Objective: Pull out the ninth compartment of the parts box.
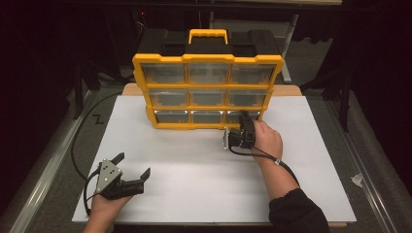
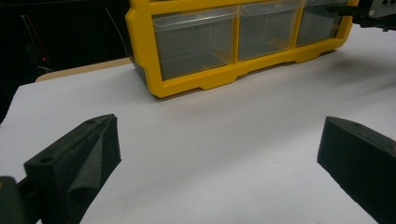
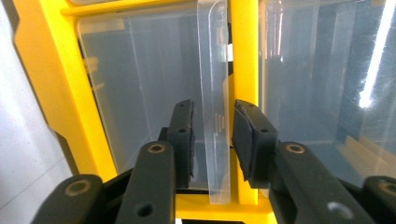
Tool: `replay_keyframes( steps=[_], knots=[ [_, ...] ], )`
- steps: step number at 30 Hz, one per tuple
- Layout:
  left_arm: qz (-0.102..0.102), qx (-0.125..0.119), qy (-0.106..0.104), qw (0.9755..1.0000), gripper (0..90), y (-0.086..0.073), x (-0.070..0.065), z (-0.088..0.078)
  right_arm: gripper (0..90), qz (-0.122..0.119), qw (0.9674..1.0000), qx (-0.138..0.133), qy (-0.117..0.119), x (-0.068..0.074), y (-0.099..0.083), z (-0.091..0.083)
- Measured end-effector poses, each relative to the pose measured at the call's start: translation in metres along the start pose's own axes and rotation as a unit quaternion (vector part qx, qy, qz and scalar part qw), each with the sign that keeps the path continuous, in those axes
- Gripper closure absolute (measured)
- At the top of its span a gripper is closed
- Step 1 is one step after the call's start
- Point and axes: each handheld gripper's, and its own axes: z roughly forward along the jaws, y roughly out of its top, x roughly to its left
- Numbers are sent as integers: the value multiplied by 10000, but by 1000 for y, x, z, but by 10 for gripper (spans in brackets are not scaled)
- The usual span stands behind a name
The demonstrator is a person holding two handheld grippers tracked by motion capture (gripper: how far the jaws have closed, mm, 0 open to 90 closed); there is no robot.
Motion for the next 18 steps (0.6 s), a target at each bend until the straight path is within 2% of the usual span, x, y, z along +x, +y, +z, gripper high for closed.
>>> replay_keyframes(
  steps=[3,4,5,6,8,13,14,16,18],
  knots=[
    [-6,18,0,10000,2,0,0,1,739,39,10000,-48,-42,1,0,0],
    [-11,14,2,10000,2,0,0,1,748,37,9998,-125,-137,2,-1,1],
    [-6,16,-1,10000,2,0,0,1,767,65,10000,0,-75,3,-1,1],
    [-8,17,-3,10000,2,0,0,1,767,74,9998,-84,-181,4,-1,2],
    [-9,22,-10,10000,2,-1,0,1,767,-49,9997,-48,-242,4,0,2],
    [-5,45,-43,10000,2,-1,-2,2,765,-37,9997,-73,-245,7,4,1],
    [-2,47,-42,10000,2,-1,-2,2,765,-131,9994,-136,-289,6,6,2],
    [-27,49,-47,10000,2,-2,-1,2,766,-62,9995,-98,-282,8,6,2],
    [-38,50,-50,10000,2,-2,-1,2,772,-137,9993,-59,-329,8,6,2]
  ],
)
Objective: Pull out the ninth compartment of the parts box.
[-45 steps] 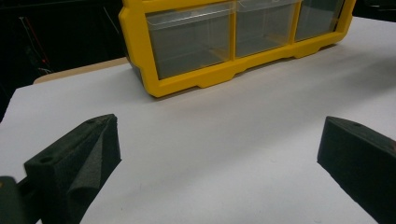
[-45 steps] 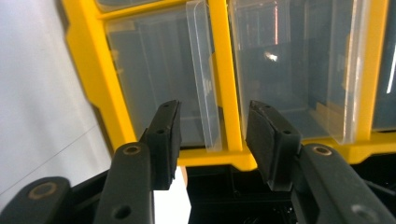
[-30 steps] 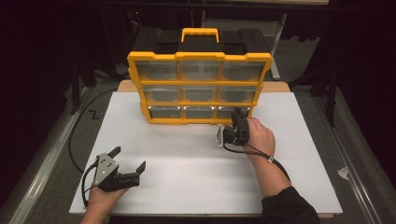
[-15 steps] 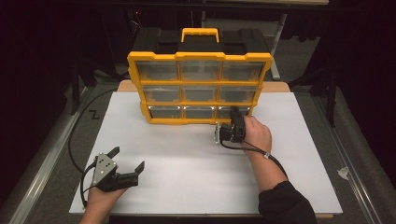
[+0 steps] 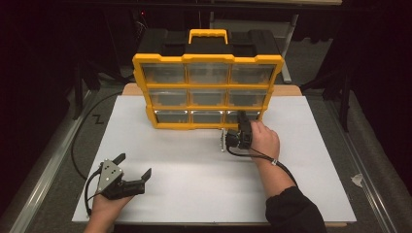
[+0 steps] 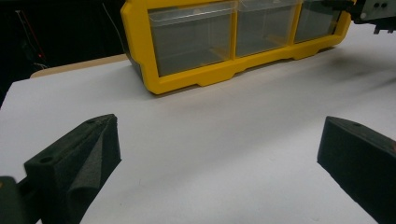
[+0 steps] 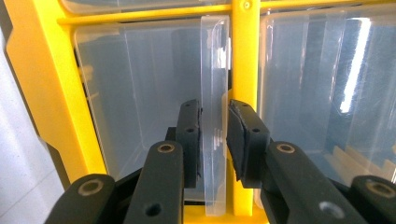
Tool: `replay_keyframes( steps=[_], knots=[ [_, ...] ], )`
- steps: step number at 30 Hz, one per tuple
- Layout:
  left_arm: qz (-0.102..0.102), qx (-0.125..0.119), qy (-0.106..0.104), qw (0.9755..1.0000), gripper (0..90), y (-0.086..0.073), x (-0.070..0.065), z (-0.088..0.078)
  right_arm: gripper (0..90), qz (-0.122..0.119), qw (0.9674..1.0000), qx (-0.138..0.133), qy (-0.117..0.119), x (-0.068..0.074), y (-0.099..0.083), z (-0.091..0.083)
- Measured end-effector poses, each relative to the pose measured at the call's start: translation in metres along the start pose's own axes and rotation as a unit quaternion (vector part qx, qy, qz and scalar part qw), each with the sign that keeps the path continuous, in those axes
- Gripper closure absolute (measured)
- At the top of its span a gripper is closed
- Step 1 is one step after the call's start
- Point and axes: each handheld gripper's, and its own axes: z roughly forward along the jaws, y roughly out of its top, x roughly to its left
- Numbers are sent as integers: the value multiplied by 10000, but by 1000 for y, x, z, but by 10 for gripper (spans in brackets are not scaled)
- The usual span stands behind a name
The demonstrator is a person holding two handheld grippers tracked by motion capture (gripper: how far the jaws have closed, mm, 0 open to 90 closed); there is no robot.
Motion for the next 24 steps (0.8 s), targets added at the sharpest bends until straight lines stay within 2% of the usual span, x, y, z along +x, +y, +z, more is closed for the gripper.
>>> replay_keyframes(
  steps=[3,4,5,8,10,11,17,24],
  knots=[
    [4,1,8,10000,2,0,0,0,764,-20,9999,121,-38,-2,-3,-1],
    [9,1,9,10000,2,0,1,-1,716,-20,9999,135,-56,-2,-3,-2],
    [10,0,14,10000,2,0,1,-1,702,-11,9998,143,-122,-4,-4,-3],
    [-24,-16,35,10000,2,0,1,-1,689,58,9998,124,-110,-6,-5,-4],
    [-31,-25,43,10000,2,0,1,-1,718,56,9998,56,-156,-5,-6,-5],
    [-28,-24,43,10000,2,0,1,-1,734,44,9999,131,-14,-6,-6,-7],
    [-25,-25,54,10000,2,0,2,-2,804,-35,9999,63,77,-6,-6,-10],
    [-51,-55,60,10000,2,1,3,-3,820,4,9999,-31,108,-6,-8,-17]
  ],
)
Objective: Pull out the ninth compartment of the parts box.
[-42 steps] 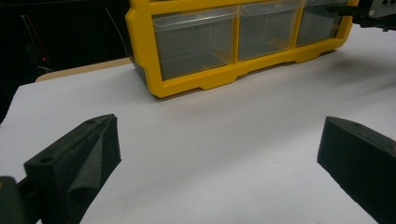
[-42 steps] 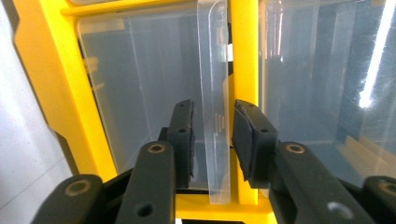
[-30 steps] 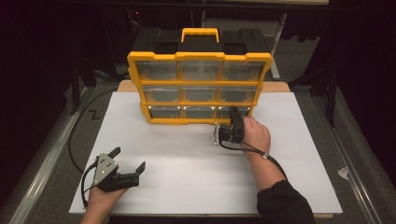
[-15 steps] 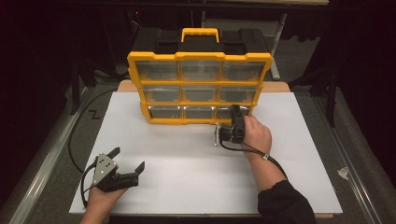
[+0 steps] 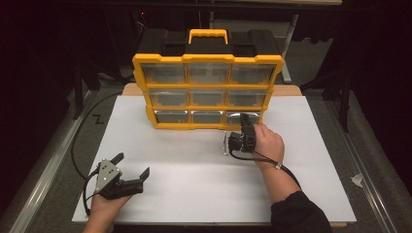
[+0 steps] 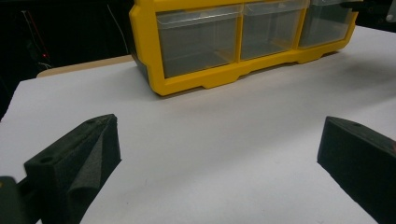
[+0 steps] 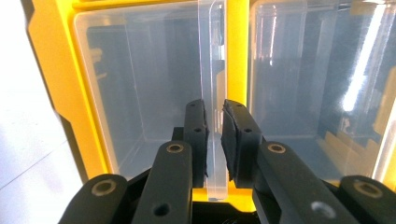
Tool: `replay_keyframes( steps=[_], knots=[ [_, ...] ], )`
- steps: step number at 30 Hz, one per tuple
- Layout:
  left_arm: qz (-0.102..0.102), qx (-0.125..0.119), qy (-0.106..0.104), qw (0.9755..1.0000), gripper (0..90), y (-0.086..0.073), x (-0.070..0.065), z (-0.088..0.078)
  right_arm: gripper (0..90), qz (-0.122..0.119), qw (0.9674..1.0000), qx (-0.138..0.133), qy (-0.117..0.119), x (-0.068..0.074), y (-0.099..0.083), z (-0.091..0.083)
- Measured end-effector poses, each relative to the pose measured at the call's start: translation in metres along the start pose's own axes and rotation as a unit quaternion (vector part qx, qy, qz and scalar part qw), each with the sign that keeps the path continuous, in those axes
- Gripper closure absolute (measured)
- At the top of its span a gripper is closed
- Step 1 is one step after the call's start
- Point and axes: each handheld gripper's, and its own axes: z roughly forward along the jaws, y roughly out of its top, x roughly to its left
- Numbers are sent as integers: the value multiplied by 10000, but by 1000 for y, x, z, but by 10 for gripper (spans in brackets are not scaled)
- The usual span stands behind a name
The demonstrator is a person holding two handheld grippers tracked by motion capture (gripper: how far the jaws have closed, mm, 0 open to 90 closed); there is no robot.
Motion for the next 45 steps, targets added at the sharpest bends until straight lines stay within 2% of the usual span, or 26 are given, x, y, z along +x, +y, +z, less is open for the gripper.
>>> replay_keyframes(
  steps=[1,3,5,6,7,8,9,10,11,14,15,17,19,21,30,31,34,45],
  knots=[
    [10,3,1,10000,2,0,0,0,820,82,10000,31,37,1,-1,-3],
    [20,1,0,10000,2,0,0,0,819,-46,10000,23,19,0,-1,-5],
    [21,-1,1,10000,2,0,-1,0,816,-44,10000,22,25,-1,-1,-6],
    [30,10,-9,10000,2,0,-1,1,757,24,9998,90,196,-2,-1,-7],
    [42,18,-13,10000,2,1,-1,1,719,34,9999,32,148,-2,-2,-6],
    [38,18,-17,10000,2,1,-1,1,681,29,9998,27,183,-3,-2,-4],
    [34,18,-20,10000,2,1,-2,1,653,12,9994,141,314,-4,-1,-5],
    [35,12,-17,10000,2,1,-2,1,615,67,9994,119,322,-2,-2,-4],
    [35,12,-17,10000,2,1,-2,1,598,-17,9995,87,307,-2,-2,-3],
    [55,15,-17,10000,2,1,-2,3,580,48,9994,43,327,-1,-2,-2],
    [75,41,-16,10000,2,1,-2,3,572,2,9992,128,383,-3,-1,-1],
    [105,38,-16,9999,2,0,-3,4,578,38,9987,192,476,-4,-1,0],
    [117,37,-11,9999,2,0,-3,4,596,40,9991,147,406,-5,-2,2],
    [116,40,-10,9999,2,0,-3,4,611,50,9987,188,470,-6,-2,3],
    [166,59,-18,9998,2,0,-3,4,748,19,9990,190,415,-7,-2,3],
    [169,60,-19,9998,2,0,-3,4,765,2,9994,147,326,-8,-2,2],
    [173,80,-11,9998,2,0,-4,5,767,-35,9995,152,283,-7,-2,1],
    [164,34,10,9999,2,0,-5,3,775,-92,9991,190,363,-9,-2,-10]
  ],
)
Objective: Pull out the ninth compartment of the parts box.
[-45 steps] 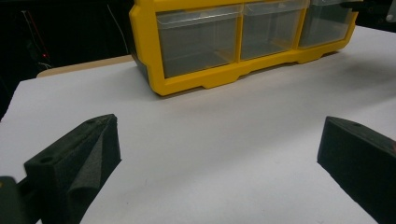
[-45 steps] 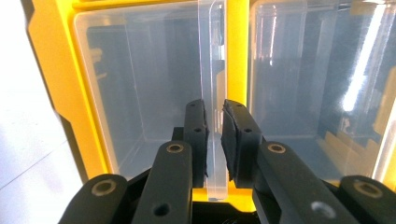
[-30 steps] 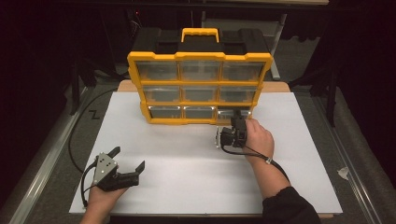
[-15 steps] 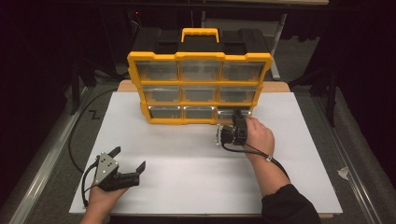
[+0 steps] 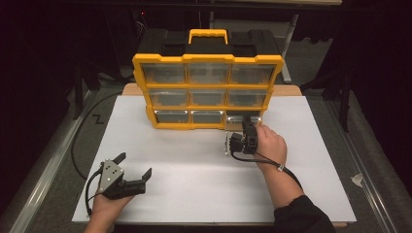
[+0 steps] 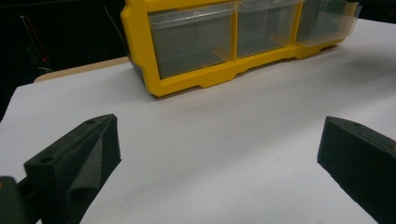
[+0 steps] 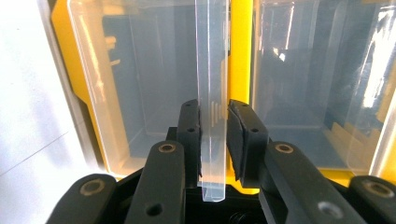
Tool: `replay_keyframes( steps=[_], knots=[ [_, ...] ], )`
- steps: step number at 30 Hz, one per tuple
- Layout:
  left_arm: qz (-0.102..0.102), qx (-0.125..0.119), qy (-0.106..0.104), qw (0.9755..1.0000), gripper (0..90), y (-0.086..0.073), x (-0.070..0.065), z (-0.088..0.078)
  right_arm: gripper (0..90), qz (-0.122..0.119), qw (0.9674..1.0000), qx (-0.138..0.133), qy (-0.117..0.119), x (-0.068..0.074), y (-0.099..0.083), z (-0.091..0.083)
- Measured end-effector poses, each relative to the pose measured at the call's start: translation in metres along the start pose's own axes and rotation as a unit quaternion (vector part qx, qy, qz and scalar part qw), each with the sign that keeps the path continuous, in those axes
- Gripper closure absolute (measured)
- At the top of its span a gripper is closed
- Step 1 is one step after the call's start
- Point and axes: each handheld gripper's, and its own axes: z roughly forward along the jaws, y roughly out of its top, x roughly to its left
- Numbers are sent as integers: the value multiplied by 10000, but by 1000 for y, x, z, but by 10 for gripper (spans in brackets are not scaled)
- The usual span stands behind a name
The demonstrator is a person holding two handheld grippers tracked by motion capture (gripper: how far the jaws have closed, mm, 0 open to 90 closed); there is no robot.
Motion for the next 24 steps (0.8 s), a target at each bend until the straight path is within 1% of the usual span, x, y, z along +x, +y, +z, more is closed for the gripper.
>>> replay_keyframes(
  steps=[1,3,5,6,18,20,21,23,24],
  knots=[
    [3,0,-5,10000,2,0,0,0,776,-21,10000,-41,-26,0,0,-2],
    [6,5,-10,10000,2,0,0,0,778,13,10000,-35,-16,1,-1,-4],
    [6,11,-32,10000,2,0,0,0,778,-58,10000,-48,-53,1,-1,-6],
    [12,11,-42,10000,2,0,-1,0,781,-22,10000,-56,-55,2,-1,-9],
    [55,34,-75,10000,2,0,-1,3,781,9,9999,-126,-67,6,-4,-26],
    [55,37,-88,9999,2,0,-2,3,782,9,9999,-130,-70,6,-5,-29],
    [56,37,-96,9999,2,0,-2,3,782,29,9999,-121,-33,7,-5,-32],
    [73,50,-127,9999,2,0,-2,3,782,13,9999,-148,-57,7,-6,-35],
    [93,52,-124,9999,2,0,-3,4,782,102,9998,-162,-39,8,-6,-38]
  ],
)
